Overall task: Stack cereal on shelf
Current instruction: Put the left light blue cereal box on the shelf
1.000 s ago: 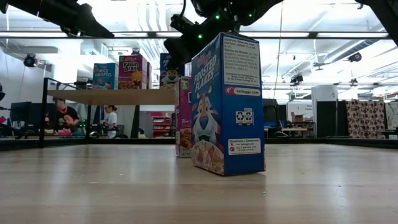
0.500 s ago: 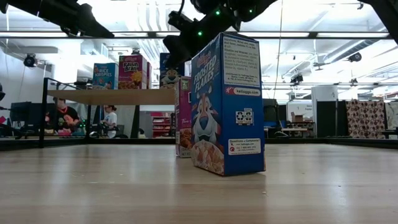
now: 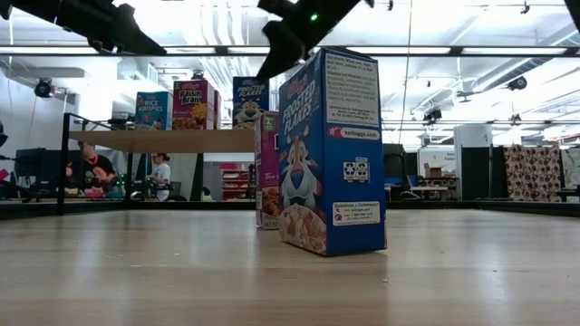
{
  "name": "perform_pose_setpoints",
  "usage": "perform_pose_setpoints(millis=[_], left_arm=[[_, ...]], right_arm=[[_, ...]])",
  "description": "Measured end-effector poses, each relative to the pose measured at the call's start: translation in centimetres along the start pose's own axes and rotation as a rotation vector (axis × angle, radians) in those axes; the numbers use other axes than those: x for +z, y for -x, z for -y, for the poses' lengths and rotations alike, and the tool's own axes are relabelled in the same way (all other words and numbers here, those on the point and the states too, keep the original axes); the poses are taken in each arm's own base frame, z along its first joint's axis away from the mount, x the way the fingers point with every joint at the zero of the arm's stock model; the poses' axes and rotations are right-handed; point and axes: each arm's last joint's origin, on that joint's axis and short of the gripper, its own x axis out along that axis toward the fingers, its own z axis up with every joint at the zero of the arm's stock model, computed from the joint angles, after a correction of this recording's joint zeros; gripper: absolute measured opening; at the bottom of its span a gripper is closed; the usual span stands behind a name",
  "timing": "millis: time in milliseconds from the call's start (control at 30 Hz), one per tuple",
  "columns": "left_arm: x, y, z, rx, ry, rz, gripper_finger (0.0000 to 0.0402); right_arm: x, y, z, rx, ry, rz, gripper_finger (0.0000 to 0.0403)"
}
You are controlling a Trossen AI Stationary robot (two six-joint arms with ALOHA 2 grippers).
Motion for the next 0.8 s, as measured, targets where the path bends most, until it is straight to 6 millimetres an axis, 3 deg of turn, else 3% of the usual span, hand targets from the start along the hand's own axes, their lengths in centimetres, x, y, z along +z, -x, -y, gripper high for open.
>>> perform_pose_setpoints(millis=[267,800], left_arm=[[0.0,-0.1,0.1,-0.001,0.047,-0.002,0.0000],[-0.1,-0.5,0.6,-0.076,0.167,-0.016,0.0000]], right_arm=[[-1.6,1.8,-1.0,0.059,-0.015,0.054,0.0013],[-7.6,4.6,-2.0,0.060,0.002,0.314,0.0013]])
